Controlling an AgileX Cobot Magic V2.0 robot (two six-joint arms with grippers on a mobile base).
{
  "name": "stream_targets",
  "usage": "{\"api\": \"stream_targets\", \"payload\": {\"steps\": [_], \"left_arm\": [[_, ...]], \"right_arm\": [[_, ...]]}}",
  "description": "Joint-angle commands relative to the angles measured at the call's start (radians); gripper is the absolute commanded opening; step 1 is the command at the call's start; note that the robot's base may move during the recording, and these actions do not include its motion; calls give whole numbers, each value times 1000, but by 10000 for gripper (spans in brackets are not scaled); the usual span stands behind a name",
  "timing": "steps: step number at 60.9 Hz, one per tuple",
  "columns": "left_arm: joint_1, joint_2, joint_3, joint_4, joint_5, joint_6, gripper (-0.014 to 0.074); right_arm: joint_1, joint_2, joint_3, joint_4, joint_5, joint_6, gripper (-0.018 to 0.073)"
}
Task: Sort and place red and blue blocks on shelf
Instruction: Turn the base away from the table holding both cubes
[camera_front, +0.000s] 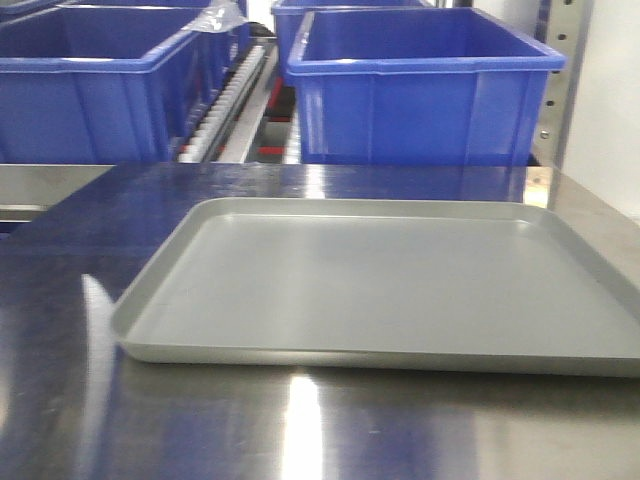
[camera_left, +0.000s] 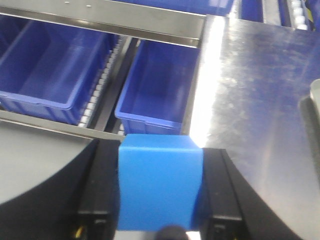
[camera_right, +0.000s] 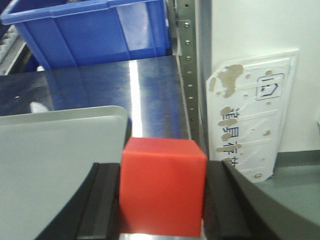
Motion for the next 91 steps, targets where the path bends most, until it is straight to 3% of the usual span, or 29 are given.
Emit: {"api": "stream_targets", "payload": {"steps": [1, 91], "left_arm": [[0, 3, -29, 18, -76, -1, 122], [0, 3, -29, 18, -76, -1, 122]], "right_arm": [[-5, 7, -28, -14, -88, -10, 52], [-5, 7, -28, -14, -88, -10, 52]]}}
